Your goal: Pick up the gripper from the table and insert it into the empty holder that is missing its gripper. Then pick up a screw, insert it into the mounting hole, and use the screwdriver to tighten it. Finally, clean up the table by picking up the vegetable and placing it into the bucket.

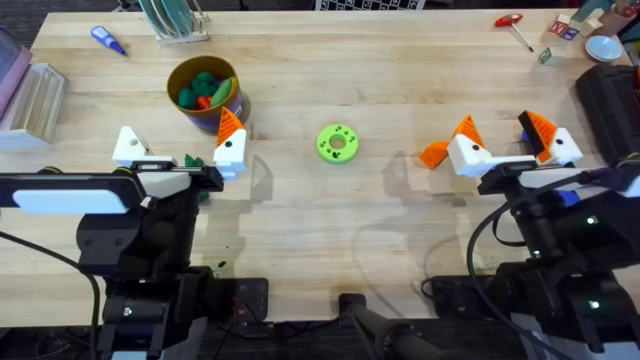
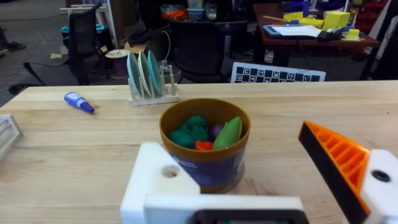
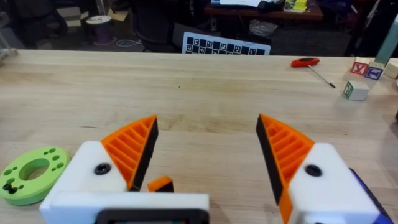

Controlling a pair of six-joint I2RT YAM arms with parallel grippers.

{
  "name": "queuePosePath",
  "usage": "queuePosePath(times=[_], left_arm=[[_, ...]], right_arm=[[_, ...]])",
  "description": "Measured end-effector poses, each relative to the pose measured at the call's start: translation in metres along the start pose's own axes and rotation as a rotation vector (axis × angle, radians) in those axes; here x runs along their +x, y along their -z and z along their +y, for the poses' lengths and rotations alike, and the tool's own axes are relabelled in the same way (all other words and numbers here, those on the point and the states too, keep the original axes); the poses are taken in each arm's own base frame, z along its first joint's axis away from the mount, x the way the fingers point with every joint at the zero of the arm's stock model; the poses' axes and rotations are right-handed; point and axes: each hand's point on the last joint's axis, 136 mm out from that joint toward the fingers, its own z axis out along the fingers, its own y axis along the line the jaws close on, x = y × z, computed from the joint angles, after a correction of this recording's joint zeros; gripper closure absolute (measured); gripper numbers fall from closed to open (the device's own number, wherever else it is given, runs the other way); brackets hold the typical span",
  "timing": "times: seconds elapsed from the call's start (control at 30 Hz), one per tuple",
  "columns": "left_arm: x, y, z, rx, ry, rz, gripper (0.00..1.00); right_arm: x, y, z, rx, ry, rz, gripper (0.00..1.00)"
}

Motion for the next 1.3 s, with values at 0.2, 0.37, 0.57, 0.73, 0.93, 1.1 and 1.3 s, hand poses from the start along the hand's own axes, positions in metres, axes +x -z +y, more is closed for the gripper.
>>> queuePosePath(times=[0.2,0.37,0.57,0.73,0.93,1.1,1.3], left_arm=[[0.0,0.0,0.0,0.0,0.0,0.0,0.014],[-0.001,0.0,0.004,-0.024,0.0,-0.001,0.014],[-0.014,0.011,0.012,-0.071,-0.002,0.093,0.014],[-0.057,0.025,0.027,-0.163,0.049,0.205,0.015],[-0.057,0.02,0.033,-0.224,0.091,0.475,0.015],[-0.034,0.002,0.035,-0.271,0.148,0.636,0.015],[-0.003,0.004,0.042,-0.344,0.159,0.773,0.015]], right_arm=[[0.0,0.0,0.0,-0.002,0.0,0.001,0.033],[0.001,0.0,-0.002,0.011,-0.001,0.006,0.033],[0.002,0.014,-0.003,0.019,-0.009,0.143,0.033],[-0.033,0.032,-0.002,0.02,-0.011,0.256,0.033],[-0.068,0.035,-0.002,0.019,-0.011,0.43,0.033],[-0.076,0.021,-0.002,0.019,-0.011,0.508,0.034],[-0.069,0.019,-0.002,0.019,-0.011,0.545,0.033]])
